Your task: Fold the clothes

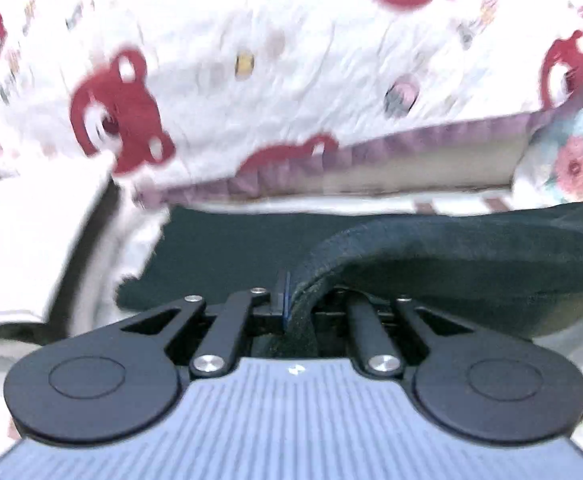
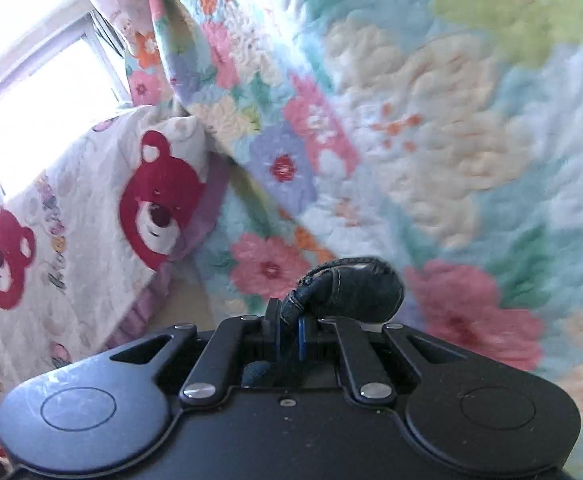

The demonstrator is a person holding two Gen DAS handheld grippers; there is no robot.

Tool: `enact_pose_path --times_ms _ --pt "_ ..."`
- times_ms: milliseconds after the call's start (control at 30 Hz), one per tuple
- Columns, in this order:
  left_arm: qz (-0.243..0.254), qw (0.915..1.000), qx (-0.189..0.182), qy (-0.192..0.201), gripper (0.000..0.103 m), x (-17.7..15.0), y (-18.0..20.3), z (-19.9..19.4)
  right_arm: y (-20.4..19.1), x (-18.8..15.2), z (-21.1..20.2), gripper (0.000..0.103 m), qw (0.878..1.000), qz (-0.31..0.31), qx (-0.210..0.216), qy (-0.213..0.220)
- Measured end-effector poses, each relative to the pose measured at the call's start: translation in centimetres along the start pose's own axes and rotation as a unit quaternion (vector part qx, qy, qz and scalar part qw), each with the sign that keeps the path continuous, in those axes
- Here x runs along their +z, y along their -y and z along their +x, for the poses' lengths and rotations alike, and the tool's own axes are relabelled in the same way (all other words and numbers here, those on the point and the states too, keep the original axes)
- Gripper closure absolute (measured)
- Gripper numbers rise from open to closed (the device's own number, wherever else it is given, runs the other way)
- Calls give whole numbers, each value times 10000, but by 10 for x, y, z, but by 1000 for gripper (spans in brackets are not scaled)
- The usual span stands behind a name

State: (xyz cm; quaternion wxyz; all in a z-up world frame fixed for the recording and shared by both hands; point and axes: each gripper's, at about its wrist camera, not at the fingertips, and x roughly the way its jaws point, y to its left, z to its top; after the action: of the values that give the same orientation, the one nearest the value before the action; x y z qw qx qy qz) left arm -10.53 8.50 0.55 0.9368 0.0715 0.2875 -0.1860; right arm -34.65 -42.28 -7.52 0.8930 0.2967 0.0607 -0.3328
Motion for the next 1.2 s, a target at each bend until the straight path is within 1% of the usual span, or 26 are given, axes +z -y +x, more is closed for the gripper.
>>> enact_pose_path --times_ms 67,133,200,300,467,533,600,667,733,800,833,900,1000,1100,1200 --pt "80 9999 -65 -50 96 -7 3 -9 9 -5 -3 94 9999 6 -121 -112" --pt "156 9997 -156 -126 96 -13 6 -8 17 -11 3 94 9994 194 -186 -215" --pt "219 9995 -146 -153 96 -17 12 -2 20 -17 13 93 9985 491 -131 -225" --pt "214 9997 -45 -99 96 -16 17 5 12 -16 26 93 9978 651 8 -158" --pt "-17 9991 219 355 96 12 2 -1 -10 8 44 93 9982 564 225 -24" --pt "50 9985 292 467 96 31 -3 12 -18 20 54 93 9979 553 336 -3" --pt "145 9977 357 566 96 51 -8 27 -32 34 77 93 9977 509 418 -133" --pt "360 9971 409 531 96 70 -8 58 -53 44 113 93 9985 288 267 -380" --pt "723 9948 581 420 96 83 1 101 -74 53 152 93 9979 51 91 -645" --pt "1090 9908 755 266 96 92 13 147 -96 57 198 93 9947 -206 -226 -983" --pt "1190 9897 786 137 96 91 20 169 -105 55 221 93 9923 -375 -419 -1101" --pt "1243 9890 772 -196 96 86 25 213 -120 47 266 93 9854 -764 -775 -1311" --pt "1273 9876 707 -595 96 76 25 260 -131 26 324 92 9676 -1444 -1113 -1744" --pt "1465 9829 671 -885 96 67 30 291 -128 8 355 89 9573 -1541 -1171 -2147" --pt "1546 9806 627 -1029 95 64 29 309 -125 -3 367 89 9476 -1809 -1145 -2372"
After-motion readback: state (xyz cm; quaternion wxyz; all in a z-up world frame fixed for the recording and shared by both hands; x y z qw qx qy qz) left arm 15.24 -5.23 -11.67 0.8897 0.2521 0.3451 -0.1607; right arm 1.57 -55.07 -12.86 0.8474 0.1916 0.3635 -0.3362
